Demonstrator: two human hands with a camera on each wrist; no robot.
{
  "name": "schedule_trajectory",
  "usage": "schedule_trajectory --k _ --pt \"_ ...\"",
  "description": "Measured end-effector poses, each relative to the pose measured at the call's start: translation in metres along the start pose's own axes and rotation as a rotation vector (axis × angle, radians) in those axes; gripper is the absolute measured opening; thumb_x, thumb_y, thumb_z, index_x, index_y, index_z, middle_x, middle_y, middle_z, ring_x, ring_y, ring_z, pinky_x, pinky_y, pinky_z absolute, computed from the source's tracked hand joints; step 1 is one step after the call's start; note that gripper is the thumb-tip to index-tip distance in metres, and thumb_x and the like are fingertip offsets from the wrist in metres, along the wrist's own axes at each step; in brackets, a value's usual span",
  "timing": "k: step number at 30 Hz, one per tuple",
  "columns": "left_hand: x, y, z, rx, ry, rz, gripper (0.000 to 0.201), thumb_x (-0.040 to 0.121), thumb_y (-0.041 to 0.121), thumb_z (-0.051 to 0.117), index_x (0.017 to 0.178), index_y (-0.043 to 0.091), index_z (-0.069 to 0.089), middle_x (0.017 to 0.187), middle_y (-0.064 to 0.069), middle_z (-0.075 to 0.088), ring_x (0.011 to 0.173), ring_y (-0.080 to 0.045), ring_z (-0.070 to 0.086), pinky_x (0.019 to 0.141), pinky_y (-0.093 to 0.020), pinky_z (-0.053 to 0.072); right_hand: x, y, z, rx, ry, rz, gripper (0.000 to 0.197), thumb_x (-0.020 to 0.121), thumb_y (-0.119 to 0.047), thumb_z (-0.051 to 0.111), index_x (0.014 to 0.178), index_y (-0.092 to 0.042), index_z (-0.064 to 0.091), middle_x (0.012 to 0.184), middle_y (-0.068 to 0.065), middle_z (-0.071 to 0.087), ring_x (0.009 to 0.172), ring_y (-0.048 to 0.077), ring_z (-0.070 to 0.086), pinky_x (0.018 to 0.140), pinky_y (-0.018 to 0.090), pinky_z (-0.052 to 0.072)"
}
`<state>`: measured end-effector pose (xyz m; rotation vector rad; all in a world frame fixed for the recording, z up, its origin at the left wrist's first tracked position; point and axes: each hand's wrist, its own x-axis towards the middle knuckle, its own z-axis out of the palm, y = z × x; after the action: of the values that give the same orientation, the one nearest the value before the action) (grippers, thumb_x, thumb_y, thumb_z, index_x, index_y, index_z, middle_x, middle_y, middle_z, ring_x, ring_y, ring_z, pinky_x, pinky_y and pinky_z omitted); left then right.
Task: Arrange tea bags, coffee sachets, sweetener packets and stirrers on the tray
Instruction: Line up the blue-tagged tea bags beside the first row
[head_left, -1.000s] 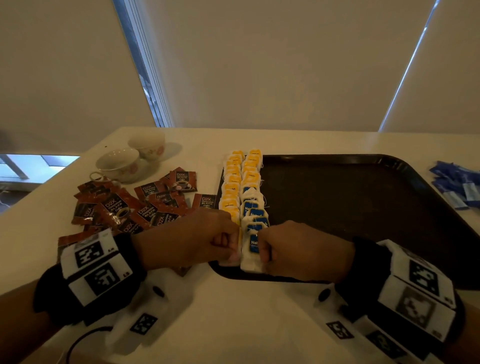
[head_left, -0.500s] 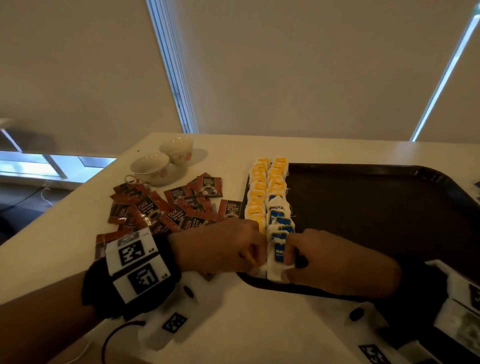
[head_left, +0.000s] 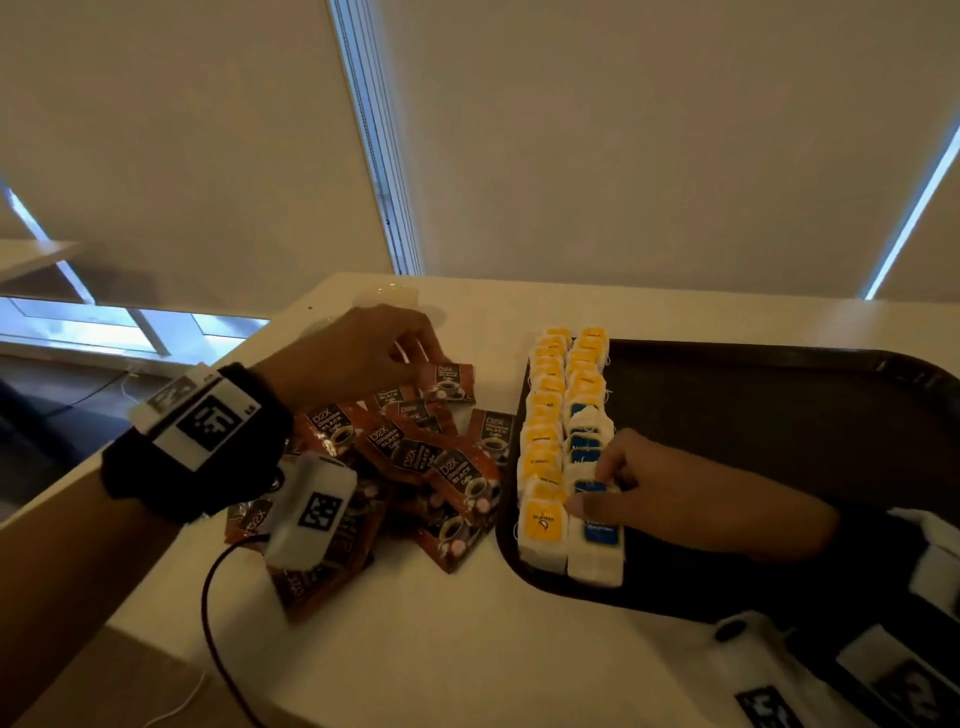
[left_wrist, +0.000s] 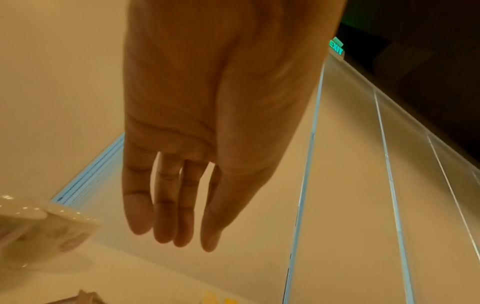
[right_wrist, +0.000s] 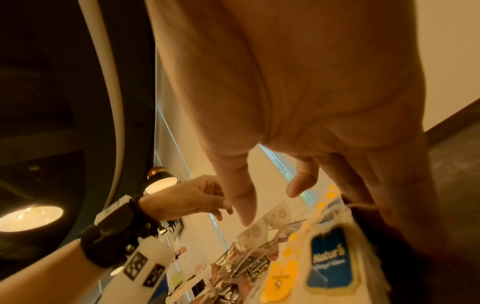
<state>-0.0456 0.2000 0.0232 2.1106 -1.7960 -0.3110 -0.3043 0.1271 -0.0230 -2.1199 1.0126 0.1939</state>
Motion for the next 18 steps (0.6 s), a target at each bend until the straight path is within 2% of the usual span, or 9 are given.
schedule_trajectory --k 3,6,7,9,12,14,18 --pt "-0.005 -0.008 0.005 0.013 -0.016 -0.019 0.014 0.083 0.024 0.069 0.097 0.020 0.066 0.090 0.009 0.064 0.079 0.000 0.060 0.059 -0.005 0.045 -0.002 0.000 -0.004 0.052 0.012 0.013 0.032 0.087 -0.040 0.058 0.109 -0.024 0.041 0.106 -0.005 0.053 0.093 0.008 0.058 0.076 0.022 0.054" --pt "-0.008 -0.011 0.008 0.023 -0.013 -0.017 0.012 0.083 0.020 0.069 0.094 0.024 0.066 0.088 0.011 0.065 0.080 0.000 0.061 0.059 -0.008 0.046 -0.004 0.002 -0.011 0.087 0.075 0.030 0.023 0.094 -0.021 0.052 0.114 -0.019 0.040 0.103 0.001 0.057 0.082 0.008 0.058 0.066 0.021 0.052" --pt "-0.009 -0.011 0.009 0.030 -0.013 -0.012 0.013 0.083 0.020 0.069 0.093 0.026 0.065 0.087 0.013 0.065 0.080 0.000 0.061 0.059 -0.009 0.045 -0.004 0.003 -0.014 0.096 0.091 0.040 0.023 0.095 -0.017 0.050 0.115 -0.018 0.040 0.104 0.003 0.058 0.085 0.011 0.059 0.069 0.024 0.053" --pt "-0.009 -0.008 0.012 0.036 -0.013 -0.003 0.013 0.083 0.019 0.068 0.090 0.029 0.064 0.086 0.015 0.064 0.079 0.001 0.061 0.060 -0.010 0.043 -0.003 0.004 -0.016 0.122 0.094 0.065 0.028 0.094 -0.009 0.048 0.119 -0.018 0.038 0.110 0.007 0.059 0.097 0.018 0.061 0.084 0.034 0.054" --pt "-0.005 -0.002 0.018 0.040 -0.009 0.017 0.015 0.082 0.018 0.069 0.090 0.029 0.065 0.085 0.015 0.064 0.075 0.002 0.060 0.058 -0.009 0.042 -0.001 0.010 -0.017 0.128 0.080 0.088 0.037 0.092 -0.002 0.049 0.123 -0.018 0.038 0.110 0.008 0.060 0.101 0.020 0.061 0.088 0.038 0.053" --pt "-0.002 0.005 0.022 0.046 -0.027 0.032 0.016 0.082 0.018 0.069 0.091 0.029 0.064 0.085 0.015 0.064 0.075 0.003 0.060 0.058 -0.009 0.040 0.000 0.014 -0.017 0.127 0.094 0.070 0.036 0.091 -0.001 0.051 0.121 -0.019 0.043 0.110 0.007 0.060 0.099 0.020 0.062 0.085 0.036 0.054" --pt "0.002 0.018 0.029 0.033 -0.097 0.060 0.016 0.082 0.020 0.069 0.093 0.029 0.063 0.085 0.017 0.061 0.079 0.001 0.060 0.064 -0.012 0.043 0.000 0.019 -0.018 0.093 0.113 0.021 0.026 0.091 0.000 0.050 0.110 -0.016 0.059 0.102 0.002 0.059 0.094 0.016 0.062 0.072 0.023 0.052"
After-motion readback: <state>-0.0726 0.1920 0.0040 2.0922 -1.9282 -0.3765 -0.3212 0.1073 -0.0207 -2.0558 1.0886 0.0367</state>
